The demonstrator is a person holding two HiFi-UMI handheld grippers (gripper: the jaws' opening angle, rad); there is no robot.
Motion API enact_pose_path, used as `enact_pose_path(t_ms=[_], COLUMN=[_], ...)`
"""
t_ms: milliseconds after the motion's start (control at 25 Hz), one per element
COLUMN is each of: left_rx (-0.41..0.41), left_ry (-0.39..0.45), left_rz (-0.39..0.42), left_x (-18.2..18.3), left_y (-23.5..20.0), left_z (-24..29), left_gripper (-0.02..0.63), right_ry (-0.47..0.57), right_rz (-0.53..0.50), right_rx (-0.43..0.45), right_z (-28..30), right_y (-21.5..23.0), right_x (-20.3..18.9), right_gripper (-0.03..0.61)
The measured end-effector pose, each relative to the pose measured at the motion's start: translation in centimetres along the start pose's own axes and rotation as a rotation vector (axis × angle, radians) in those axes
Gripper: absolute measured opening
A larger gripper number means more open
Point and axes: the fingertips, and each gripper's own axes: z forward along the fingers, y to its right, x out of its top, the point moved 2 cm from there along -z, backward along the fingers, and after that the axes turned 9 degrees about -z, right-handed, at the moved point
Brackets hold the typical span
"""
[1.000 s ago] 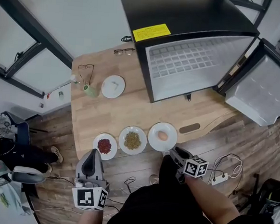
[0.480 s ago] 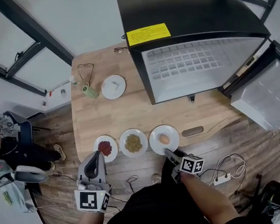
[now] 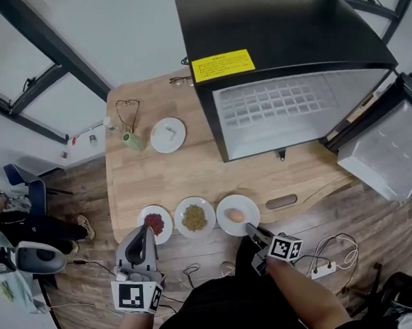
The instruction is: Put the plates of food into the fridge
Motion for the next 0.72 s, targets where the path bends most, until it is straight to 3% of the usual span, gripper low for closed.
enact_pose_path(t_ms=[160, 720], left_rx=[-0.011, -0.034], left_ry=[0.014, 0.07], left_rz=[-0.003, -0.008], left_x=[0.5, 2.7], left_y=[0.3, 1.6], left_z=[0.4, 2.2], left_gripper=[0.003, 0.003], right_ry=[0.063, 0.13], right_rz=[0.059, 0.029], right_rx=[0.012, 0.051], right_z=[-0.9, -3.3], right_y=[-0.3, -2.9], right_x=[1.8, 8.3], right_gripper=[0.034, 0.034])
